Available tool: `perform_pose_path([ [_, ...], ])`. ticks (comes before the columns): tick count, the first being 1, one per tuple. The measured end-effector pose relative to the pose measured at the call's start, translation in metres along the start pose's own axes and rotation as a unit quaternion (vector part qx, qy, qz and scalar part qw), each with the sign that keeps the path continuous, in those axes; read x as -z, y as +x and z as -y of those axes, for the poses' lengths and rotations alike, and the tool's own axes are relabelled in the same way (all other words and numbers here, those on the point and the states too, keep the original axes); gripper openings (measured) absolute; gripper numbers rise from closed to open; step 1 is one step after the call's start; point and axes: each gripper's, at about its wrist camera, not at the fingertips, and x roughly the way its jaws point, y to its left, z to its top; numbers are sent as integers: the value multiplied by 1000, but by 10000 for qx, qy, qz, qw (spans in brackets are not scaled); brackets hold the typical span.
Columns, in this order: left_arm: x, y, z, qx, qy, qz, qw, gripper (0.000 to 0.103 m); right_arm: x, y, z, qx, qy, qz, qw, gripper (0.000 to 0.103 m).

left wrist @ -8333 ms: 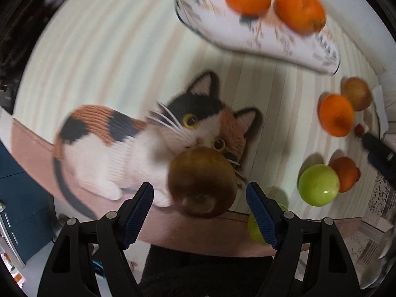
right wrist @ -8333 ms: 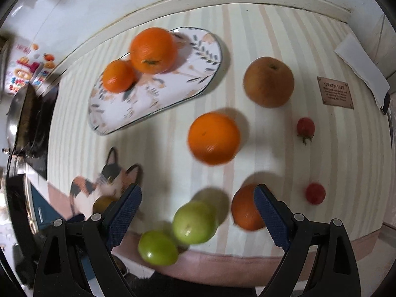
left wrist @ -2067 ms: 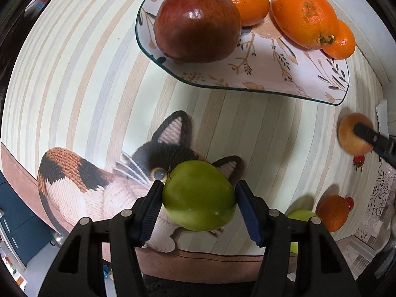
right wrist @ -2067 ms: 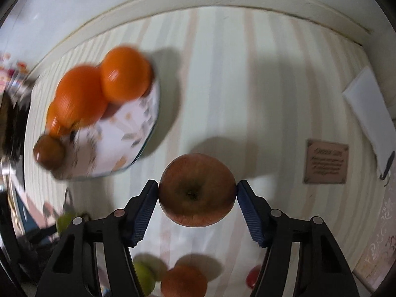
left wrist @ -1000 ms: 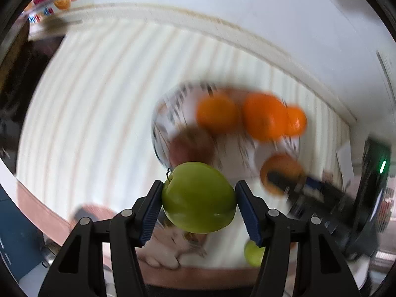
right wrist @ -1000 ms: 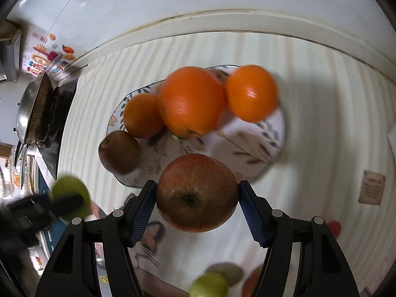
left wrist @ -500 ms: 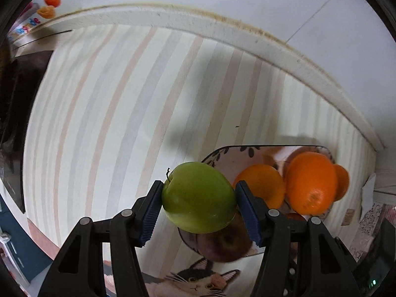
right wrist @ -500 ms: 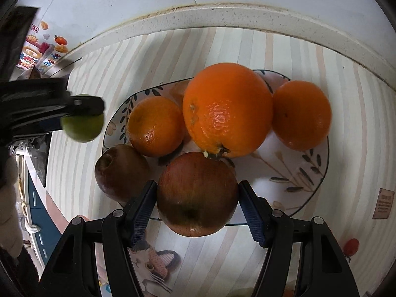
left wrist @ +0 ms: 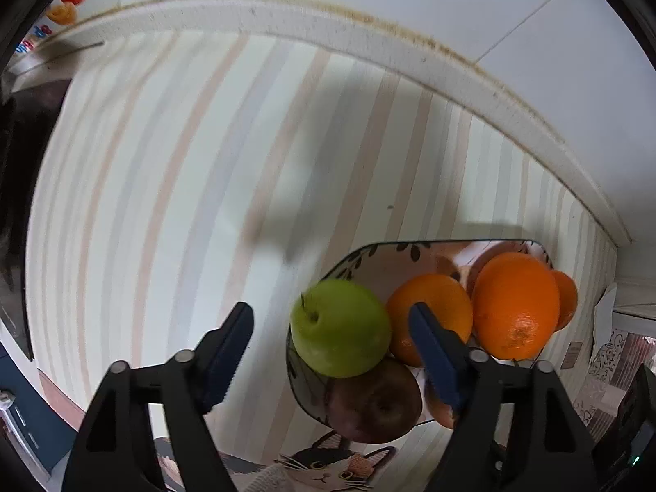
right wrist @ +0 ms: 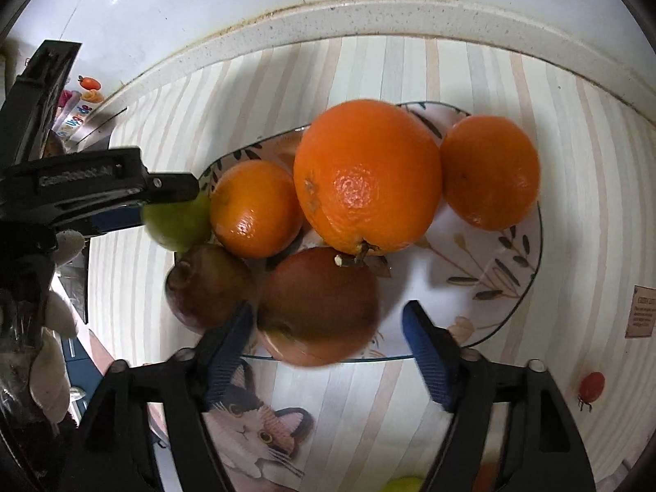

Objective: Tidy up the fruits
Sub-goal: 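Place the green apple on the plate with the left tool while the right tool places the red apple, then move both tools back toward the remaining fruit on the counter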

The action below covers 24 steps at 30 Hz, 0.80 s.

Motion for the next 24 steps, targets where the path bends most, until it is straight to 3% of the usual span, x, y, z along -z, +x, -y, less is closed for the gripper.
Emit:
perform_pose_path([
  [6,16,-25,-3,29,34,256,9997,83,1,-20,5,212,-26,118,9997,94],
  [15,65,-57,13,-263,189,835,9960,83,5,-54,0,637,-380,499,9960,94],
  [24,117,-97,23,-434,227,1433,9885,83,29,-96,-6,654,-630,786,9928,94],
])
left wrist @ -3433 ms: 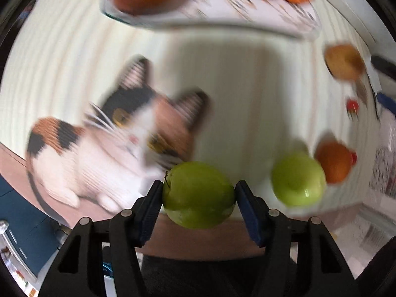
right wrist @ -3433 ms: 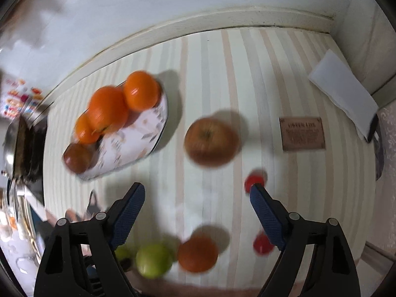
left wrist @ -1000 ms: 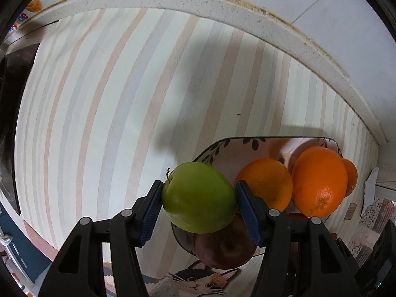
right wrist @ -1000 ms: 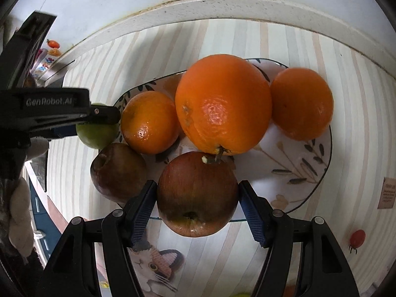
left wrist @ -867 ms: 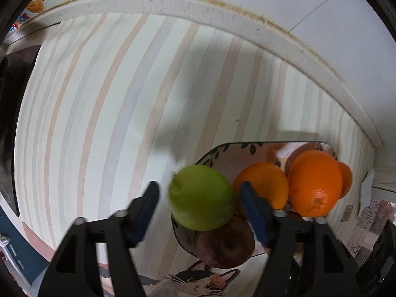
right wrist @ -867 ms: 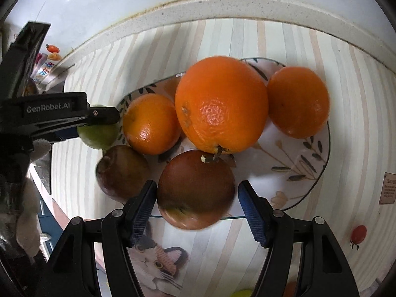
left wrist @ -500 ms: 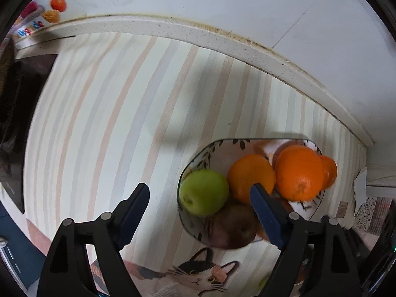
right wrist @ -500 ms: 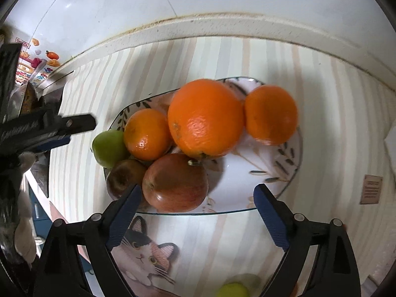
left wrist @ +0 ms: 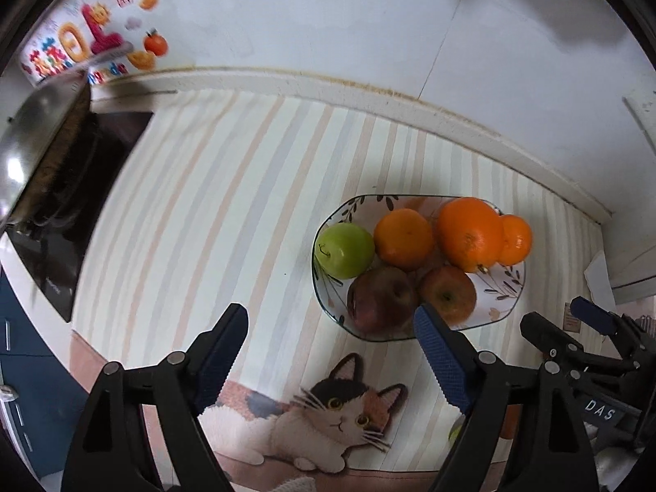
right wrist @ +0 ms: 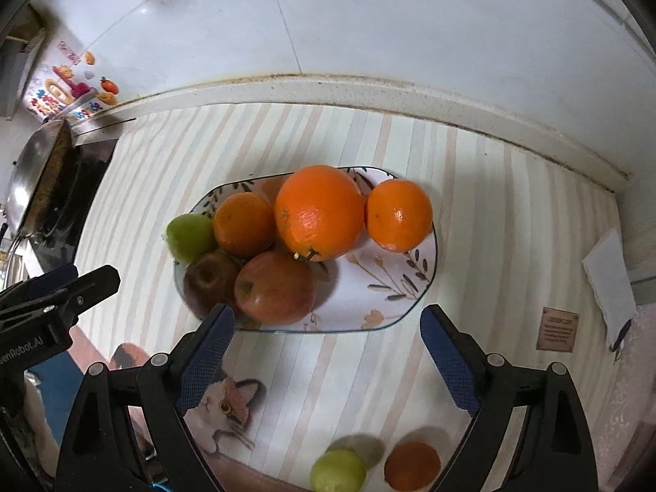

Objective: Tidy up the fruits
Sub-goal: 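Move both tools back toward the remaining fruit on the counter, then grasp the green apple with the left tool while the right tool grasps the orange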

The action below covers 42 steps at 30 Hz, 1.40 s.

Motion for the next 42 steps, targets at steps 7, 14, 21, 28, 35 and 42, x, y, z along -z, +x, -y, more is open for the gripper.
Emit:
perform_pose_path([
  [7,23,-43,9,-1,111,372,9992,83,21,-50,0,-90,-68,318,9994,94],
  [14,48,-82,17,106,138,639,9978,83,45,-103,-8,-141,-225,701,9972,94],
  [21,67,-115,22,150,202,907,9956,83,66,-138,-11,-177,-262,936,9951,94],
  [28,79,-129,29,254,260,980,9945,83,82,-164,-8,-357,-174,1060,9936,94],
  [35,84,-101,55,298,442,579,9969,83,90,-149,38,-425,367,872,9946,94],
  [42,104,-9,111,457,981,-669,9919,83,103,-98,113,-441,1188,390,9912,72],
])
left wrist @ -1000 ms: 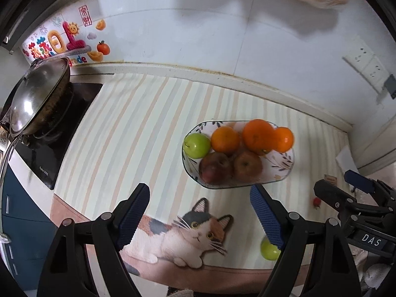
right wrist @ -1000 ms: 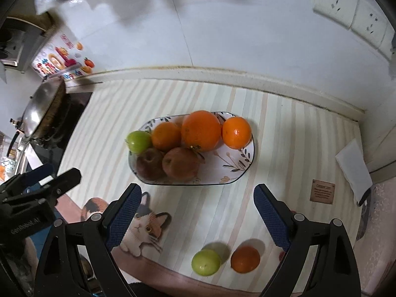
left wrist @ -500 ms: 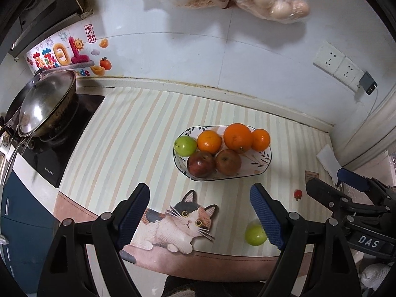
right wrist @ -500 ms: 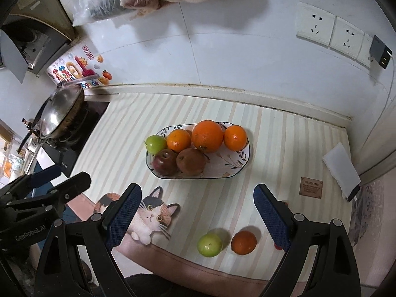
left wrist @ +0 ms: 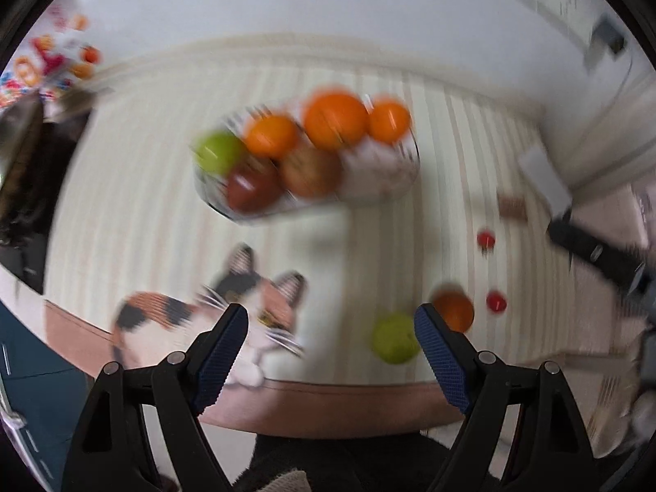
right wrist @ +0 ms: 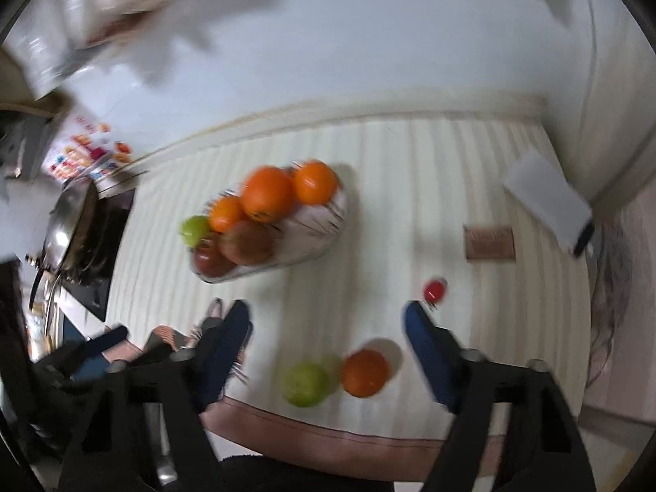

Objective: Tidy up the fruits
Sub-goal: 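Grasp the green apple with the left tool while the right tool grasps the orange, then place the green apple on the plate with the left tool while the right tool places the orange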

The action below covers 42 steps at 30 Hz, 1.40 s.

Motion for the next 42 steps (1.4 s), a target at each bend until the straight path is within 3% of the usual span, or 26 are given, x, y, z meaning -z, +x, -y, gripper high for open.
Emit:
perform_pose_path([
  [5,8,65,40,146,403,-774,9961,83,9,32,43,62,430,-338,9985,72],
  [11,13,117,69,88,746,-1260,9892,83,28,66,70,120,747,-721,9945,72],
  [12,13,121,71,88,797,-1278,9886,80,30,68,72,118,761,-750,9942,72],
  [14,15,127,74,71,879,-1297,9876,52,35,73,74,105,778,-820,9935,72],
  [18,18,122,67,-95,907,-1180,9888,51,43,86,73,-17,793,-1037,9914,72],
  [24,15,111,15,-369,387,-1077,9927,51,55,115,58,-209,727,-1447,9866,72],
  [28,15,114,-11,-234,-175,-1114,9933,51,64,139,48,-262,670,-1713,9826,72],
  [34,16,112,-12,-193,-348,-1048,9937,51,71,163,34,-230,451,-1998,9785,72],
  [37,18,111,-11,-168,-391,-1039,9937,51,74,170,32,-166,365,-2050,9779,59],
  [42,2,107,-23,-118,-402,-1004,9941,51,73,173,29,-215,312,-1968,9797,57],
])
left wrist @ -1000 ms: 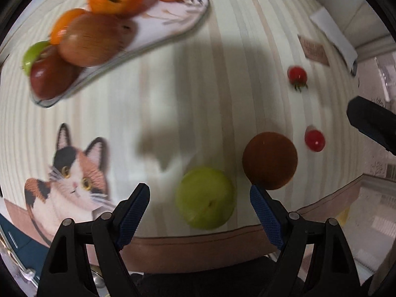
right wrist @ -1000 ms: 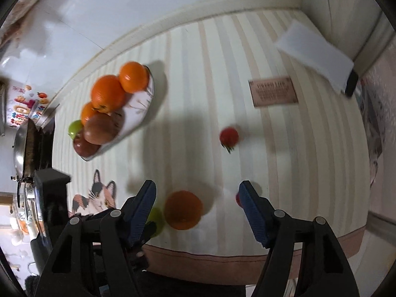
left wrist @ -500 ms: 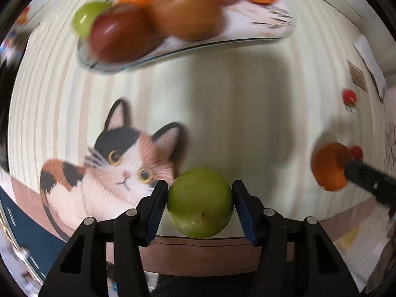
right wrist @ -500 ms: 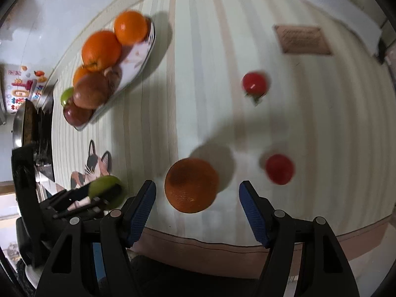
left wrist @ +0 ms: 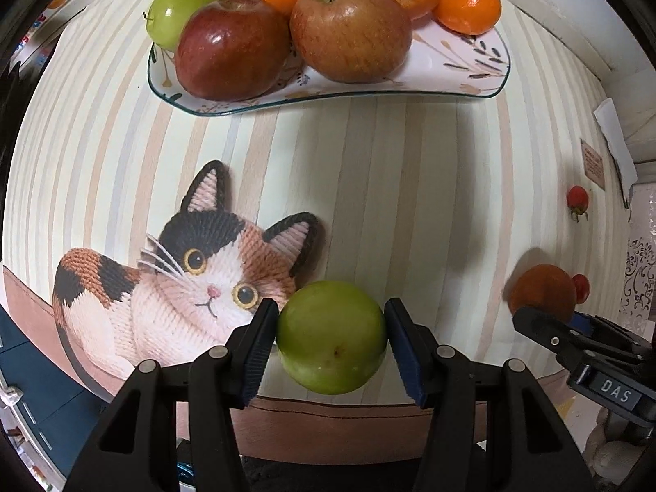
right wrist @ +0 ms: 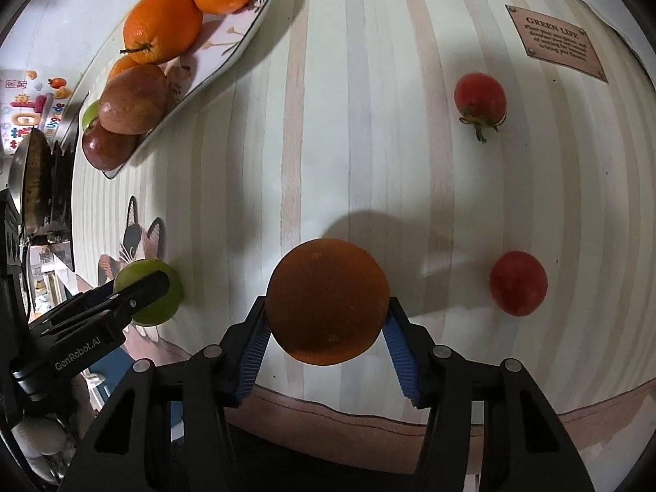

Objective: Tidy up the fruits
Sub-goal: 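Place the green apple on the plate with the left tool while the right tool places the orange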

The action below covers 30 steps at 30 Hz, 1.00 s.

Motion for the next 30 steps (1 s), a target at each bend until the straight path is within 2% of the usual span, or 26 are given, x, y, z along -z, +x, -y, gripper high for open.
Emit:
perform_pose_path([
  [10,-15,-56,5,333,111,405,9986,51,-29,-42,-23,-291,-299,536,9977,56],
  [14,-36,-91,-2,514,67,684,9963,51,-54,-61,-40,-398,-469,764,9952,56],
  [19,-78,-121,-14,490,-20,935,9944,51,-94,-71,-57,-438,-588,997,9923,56],
  [24,-130,-120,-33,387,-217,922,9947,51,-133,-58,-68,-469,-532,934,9931,56],
  [30,-178,-95,-64,209,-426,600,9971,51,-157,-30,-74,-461,-421,751,9952,56],
])
